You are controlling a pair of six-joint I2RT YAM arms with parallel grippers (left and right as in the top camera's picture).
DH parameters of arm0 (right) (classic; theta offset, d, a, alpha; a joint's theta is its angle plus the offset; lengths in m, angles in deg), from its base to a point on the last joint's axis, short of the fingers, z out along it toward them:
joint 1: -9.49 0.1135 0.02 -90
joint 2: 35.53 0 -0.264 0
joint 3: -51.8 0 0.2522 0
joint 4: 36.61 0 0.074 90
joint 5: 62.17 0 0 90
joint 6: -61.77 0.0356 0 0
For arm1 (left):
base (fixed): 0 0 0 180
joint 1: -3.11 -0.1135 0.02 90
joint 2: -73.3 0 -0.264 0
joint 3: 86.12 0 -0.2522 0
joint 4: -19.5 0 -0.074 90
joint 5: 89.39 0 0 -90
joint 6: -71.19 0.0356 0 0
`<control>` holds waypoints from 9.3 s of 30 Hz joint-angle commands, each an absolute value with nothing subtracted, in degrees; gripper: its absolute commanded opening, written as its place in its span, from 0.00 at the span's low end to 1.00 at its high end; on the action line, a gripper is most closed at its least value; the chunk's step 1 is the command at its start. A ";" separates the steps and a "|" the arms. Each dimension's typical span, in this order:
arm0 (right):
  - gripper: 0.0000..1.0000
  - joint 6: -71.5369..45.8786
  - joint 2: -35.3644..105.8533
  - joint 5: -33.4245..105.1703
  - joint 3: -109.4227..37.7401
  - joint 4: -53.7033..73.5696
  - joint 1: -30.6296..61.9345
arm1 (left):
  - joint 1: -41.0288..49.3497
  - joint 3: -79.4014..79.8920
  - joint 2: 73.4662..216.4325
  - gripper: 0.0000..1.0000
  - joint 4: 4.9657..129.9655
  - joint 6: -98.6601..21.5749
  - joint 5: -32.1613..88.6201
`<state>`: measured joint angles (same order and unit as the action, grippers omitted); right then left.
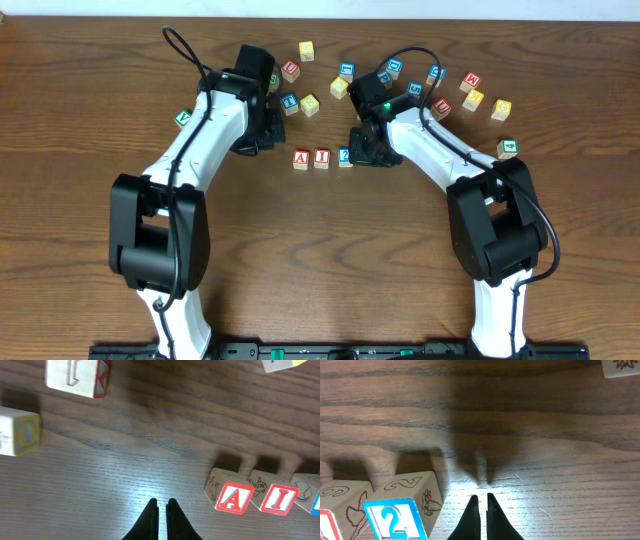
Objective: Spell out AI2
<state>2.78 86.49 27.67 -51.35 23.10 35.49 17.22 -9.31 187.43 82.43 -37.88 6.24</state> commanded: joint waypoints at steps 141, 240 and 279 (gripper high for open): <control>0.01 3.43 86.47 27.80 -50.65 22.53 35.47 | 26.44 -7.03 194.75 0.08 72.02 -34.14 10.70; 0.01 -4.92 90.20 29.94 -55.39 10.75 38.26 | 12.39 -8.98 182.60 0.08 74.95 -33.70 -1.61; 0.01 -4.26 87.17 34.92 -58.30 22.29 31.12 | 13.20 -8.48 182.62 0.08 76.72 -33.96 -1.32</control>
